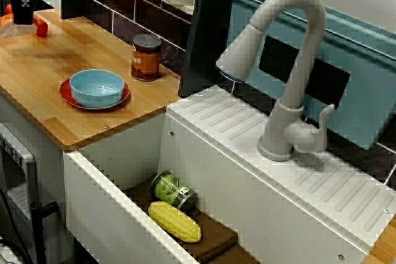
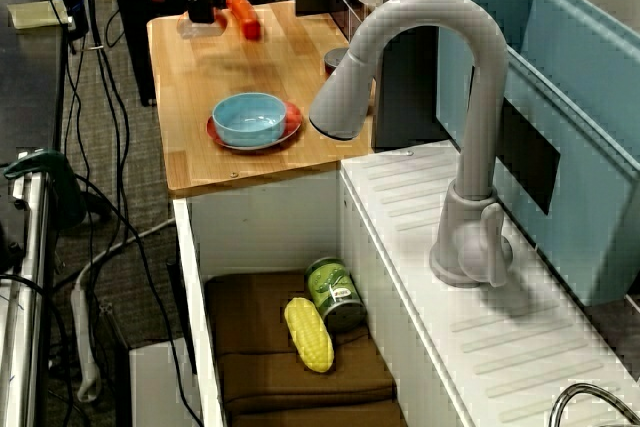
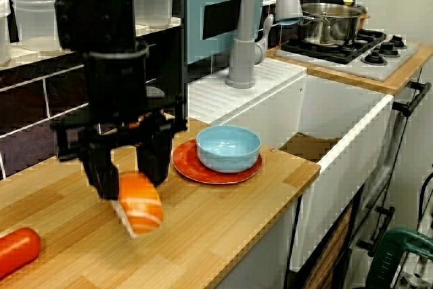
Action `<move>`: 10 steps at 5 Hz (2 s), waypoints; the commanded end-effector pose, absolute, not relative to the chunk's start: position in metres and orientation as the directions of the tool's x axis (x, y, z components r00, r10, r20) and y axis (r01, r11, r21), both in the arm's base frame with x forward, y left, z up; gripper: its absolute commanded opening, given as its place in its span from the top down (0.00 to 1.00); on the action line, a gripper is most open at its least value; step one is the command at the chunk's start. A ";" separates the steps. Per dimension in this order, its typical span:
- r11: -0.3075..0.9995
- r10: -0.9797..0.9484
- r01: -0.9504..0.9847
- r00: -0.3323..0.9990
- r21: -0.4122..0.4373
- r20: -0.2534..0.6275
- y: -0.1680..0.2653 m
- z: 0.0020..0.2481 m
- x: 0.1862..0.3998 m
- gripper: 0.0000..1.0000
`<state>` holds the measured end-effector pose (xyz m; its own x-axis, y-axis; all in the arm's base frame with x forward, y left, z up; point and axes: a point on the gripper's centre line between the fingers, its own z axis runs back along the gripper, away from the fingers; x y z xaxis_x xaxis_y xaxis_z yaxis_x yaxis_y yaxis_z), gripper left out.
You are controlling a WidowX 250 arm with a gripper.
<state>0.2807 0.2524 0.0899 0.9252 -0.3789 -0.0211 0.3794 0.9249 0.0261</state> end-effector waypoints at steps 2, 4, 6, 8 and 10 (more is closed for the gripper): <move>0.884 -0.431 0.423 0.902 0.200 -0.005 0.181 0.154 0.294 1.00; 0.878 -0.464 0.441 0.879 0.188 0.104 0.153 0.189 0.270 1.00; 0.860 -0.491 0.465 0.866 0.211 0.093 0.125 0.185 0.266 1.00; 0.850 -0.504 0.485 0.862 0.207 0.050 0.089 0.174 0.273 1.00; 0.855 -0.489 0.479 0.872 0.200 0.005 0.076 0.159 0.288 1.00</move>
